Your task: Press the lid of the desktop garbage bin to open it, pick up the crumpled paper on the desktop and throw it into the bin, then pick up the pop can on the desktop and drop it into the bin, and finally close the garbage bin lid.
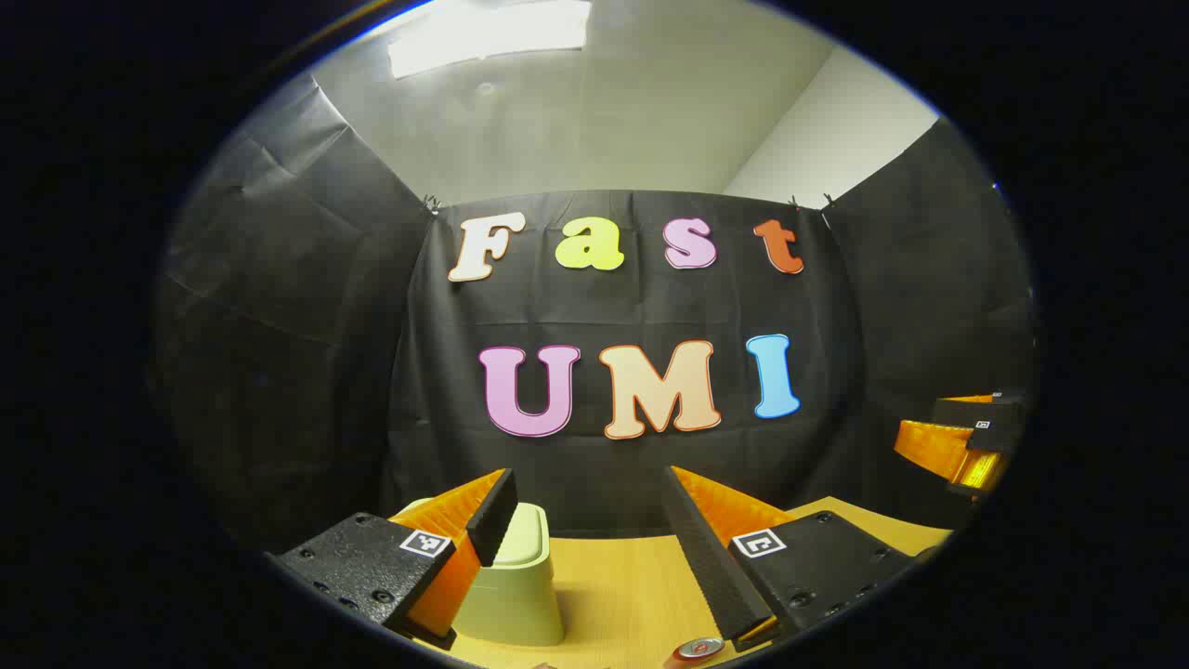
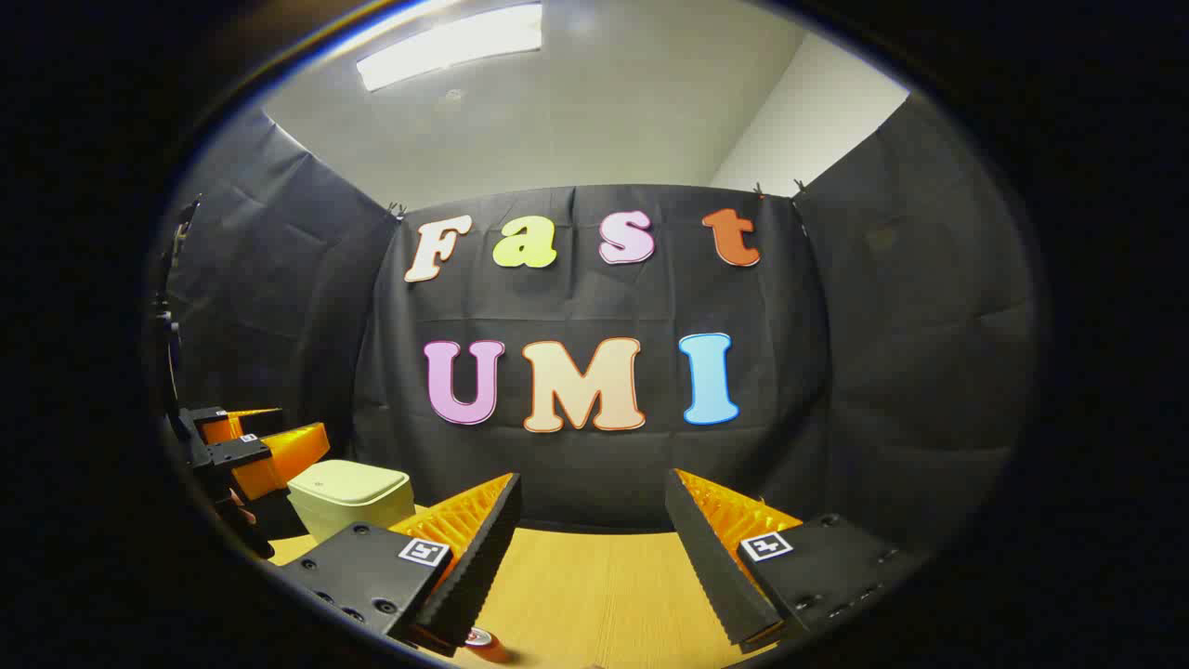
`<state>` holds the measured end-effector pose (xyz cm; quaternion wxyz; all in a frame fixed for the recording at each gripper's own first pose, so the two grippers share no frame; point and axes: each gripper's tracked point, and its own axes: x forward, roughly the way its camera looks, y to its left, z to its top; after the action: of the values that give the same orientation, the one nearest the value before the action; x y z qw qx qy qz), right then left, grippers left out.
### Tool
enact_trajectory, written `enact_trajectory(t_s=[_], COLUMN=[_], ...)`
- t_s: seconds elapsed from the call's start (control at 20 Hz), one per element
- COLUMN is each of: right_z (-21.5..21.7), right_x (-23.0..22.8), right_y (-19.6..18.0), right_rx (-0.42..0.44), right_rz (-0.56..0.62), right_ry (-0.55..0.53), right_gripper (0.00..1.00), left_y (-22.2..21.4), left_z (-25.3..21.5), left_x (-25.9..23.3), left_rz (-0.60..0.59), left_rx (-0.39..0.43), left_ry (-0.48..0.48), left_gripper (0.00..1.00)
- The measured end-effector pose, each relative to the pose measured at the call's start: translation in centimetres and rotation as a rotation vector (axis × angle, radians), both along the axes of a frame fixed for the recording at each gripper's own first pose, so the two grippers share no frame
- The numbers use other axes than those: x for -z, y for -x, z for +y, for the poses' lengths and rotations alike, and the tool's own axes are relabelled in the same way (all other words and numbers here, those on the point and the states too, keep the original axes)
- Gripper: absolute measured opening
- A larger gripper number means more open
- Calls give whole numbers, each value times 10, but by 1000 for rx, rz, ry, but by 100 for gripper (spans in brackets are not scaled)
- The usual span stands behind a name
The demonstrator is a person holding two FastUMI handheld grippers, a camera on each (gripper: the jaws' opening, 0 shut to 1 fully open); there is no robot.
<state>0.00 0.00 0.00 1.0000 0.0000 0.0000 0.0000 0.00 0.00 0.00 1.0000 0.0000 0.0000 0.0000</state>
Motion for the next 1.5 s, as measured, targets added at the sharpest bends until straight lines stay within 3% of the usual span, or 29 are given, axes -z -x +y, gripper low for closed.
enact_trajectory(t_s=[0.55,0.95,1.3,1.4,1.45,1.5], right_z=[25,-7,-22,-23,-23,-19], right_x=[2,9,22,17,17,18], right_y=[-17,-30,-34,-39,-42,-44], right_rx=[-96,-89,-122,-102,-95,-97], right_rz=[-19,2,15,3,6,5], right_ry=[46,15,15,5,-1,-5], right_gripper=[98,98,98,98,98,98], left_y=[-1,-9,-19,-25,-26,-29], left_z=[28,1,4,3,9,15], left_x=[22,21,19,20,26,27], left_rz=[79,84,87,90,106,105], left_rx=[-97,-75,-120,-93,-94,-97], left_ry=[24,48,12,17,14,11], left_gripper=[92,94,93,84,70,63])
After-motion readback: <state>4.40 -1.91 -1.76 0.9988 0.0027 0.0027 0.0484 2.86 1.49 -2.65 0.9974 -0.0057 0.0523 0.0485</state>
